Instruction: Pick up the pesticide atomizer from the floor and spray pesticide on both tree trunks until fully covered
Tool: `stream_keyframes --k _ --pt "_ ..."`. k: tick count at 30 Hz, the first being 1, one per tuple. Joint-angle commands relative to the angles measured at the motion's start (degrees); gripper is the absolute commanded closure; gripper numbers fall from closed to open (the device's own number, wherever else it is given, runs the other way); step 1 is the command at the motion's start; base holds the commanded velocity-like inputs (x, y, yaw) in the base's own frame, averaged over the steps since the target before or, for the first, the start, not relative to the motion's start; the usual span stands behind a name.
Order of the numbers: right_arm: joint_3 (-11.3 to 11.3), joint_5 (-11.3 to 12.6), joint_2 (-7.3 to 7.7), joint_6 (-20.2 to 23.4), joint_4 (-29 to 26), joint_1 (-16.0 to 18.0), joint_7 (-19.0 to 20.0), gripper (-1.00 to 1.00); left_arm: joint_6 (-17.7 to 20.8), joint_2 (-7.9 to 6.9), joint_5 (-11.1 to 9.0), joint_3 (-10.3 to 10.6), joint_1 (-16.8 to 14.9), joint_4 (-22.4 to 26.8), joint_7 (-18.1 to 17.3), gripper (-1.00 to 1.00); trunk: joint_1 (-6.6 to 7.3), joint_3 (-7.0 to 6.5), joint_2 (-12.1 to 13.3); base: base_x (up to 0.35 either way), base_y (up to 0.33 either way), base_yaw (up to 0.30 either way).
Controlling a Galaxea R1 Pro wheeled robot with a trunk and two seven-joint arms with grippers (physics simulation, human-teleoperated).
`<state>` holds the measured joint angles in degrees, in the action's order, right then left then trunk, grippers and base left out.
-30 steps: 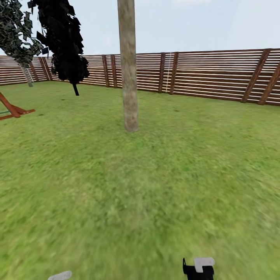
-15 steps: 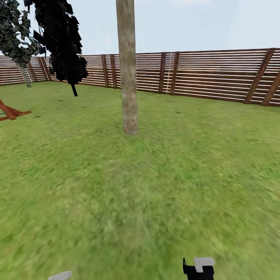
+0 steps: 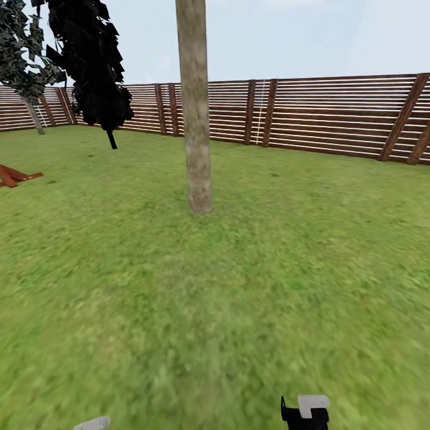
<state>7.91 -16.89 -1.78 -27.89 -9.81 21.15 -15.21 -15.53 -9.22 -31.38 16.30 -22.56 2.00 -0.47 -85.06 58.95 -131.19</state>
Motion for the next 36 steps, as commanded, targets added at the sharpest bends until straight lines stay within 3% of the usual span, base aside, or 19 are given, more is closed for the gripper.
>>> stream_keyframes --k 1,36 --pt "0.4 -0.6 -0.04 -0.2 0.1 0.0 -0.2 -1.0 -0.2 -0.01 -0.5 0.5 0.0 0.0 -0.1 1.0 -0.03 0.05 0.0 0.34 0.0 0.0" --pt "0.4 -0.6 -0.07 -0.2 0.1 0.0 -0.2 -1.0 -0.2 -0.01 -0.5 0.5 0.0 0.0 0.0 1.0 -0.03 0.05 0.0 0.34 0.0 0.024"
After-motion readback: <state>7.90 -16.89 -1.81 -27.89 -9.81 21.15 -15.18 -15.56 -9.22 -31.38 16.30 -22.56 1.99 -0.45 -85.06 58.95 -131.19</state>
